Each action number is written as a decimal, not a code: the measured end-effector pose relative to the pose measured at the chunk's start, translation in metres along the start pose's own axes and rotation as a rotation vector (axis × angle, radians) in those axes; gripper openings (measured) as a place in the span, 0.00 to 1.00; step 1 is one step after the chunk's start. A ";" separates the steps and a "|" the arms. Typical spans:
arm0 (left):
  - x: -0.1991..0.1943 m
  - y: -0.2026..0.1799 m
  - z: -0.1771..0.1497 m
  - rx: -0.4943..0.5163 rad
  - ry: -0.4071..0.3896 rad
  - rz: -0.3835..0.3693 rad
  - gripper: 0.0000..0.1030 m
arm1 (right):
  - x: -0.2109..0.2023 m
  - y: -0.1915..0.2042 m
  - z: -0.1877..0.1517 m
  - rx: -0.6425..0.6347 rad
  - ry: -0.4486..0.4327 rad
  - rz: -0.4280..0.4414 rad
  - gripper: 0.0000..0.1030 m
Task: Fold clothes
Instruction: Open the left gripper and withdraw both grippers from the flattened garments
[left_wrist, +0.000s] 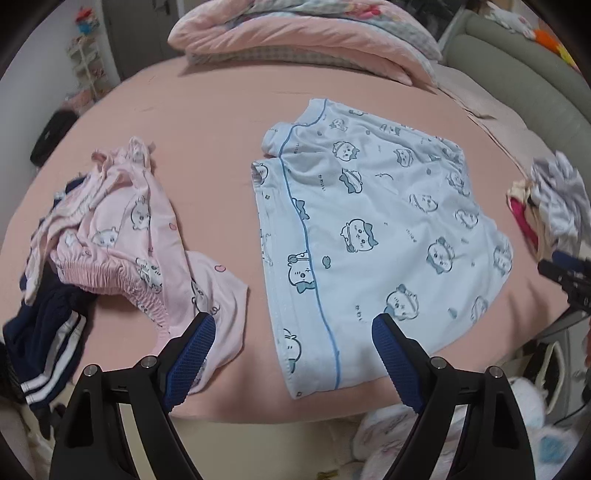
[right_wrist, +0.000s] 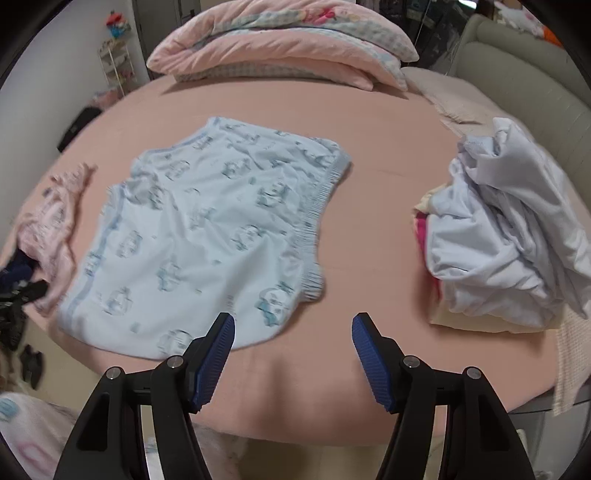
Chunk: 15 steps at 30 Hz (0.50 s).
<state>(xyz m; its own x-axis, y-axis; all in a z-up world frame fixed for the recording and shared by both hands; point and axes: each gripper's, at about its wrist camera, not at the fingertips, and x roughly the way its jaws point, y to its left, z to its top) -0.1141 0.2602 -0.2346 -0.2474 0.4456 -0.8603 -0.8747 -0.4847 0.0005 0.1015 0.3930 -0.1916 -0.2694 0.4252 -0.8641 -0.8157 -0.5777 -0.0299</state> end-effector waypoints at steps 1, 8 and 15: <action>0.000 -0.001 -0.002 0.014 -0.012 0.007 0.84 | 0.001 0.001 -0.002 -0.024 -0.007 -0.019 0.64; 0.015 -0.001 -0.016 0.078 0.011 -0.002 0.85 | 0.010 0.027 -0.022 -0.318 -0.026 -0.148 0.64; 0.024 -0.016 -0.034 0.215 0.014 0.041 0.85 | 0.021 0.051 -0.035 -0.455 -0.018 -0.135 0.64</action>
<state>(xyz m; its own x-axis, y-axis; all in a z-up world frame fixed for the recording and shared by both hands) -0.0918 0.2532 -0.2720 -0.2801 0.4181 -0.8641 -0.9332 -0.3297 0.1430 0.0723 0.3481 -0.2289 -0.1883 0.5272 -0.8286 -0.5381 -0.7612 -0.3620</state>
